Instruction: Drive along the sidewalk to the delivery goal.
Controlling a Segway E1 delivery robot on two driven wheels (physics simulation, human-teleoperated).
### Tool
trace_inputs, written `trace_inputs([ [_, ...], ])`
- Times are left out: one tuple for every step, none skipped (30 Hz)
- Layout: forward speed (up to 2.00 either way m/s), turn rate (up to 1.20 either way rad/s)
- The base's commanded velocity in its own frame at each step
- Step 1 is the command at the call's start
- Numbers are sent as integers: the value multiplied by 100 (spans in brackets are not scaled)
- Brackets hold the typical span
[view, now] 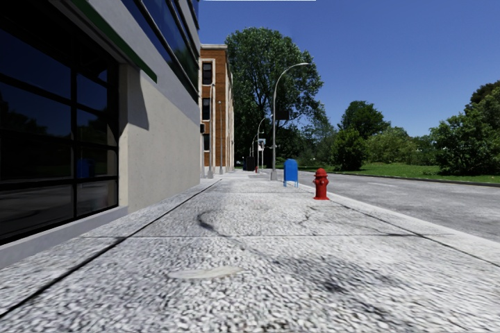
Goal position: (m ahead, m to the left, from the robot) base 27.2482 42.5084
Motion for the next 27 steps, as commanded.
trace_inputs([
  [200,0],
  [200,0],
  [200,0],
  [200,0],
  [200,0],
  [200,0],
  [200,0],
  [200,0],
  [200,0],
  [200,0],
  [200,0],
  [200,0],
  [200,0],
  [200,0],
  [200,0],
  [200,0],
  [200,0],
  [200,0],
  [200,0],
  [200,0],
  [200,0],
  [200,0],
  [200,0],
  [200,0],
  [200,0],
  [200,0],
  [200,0],
])
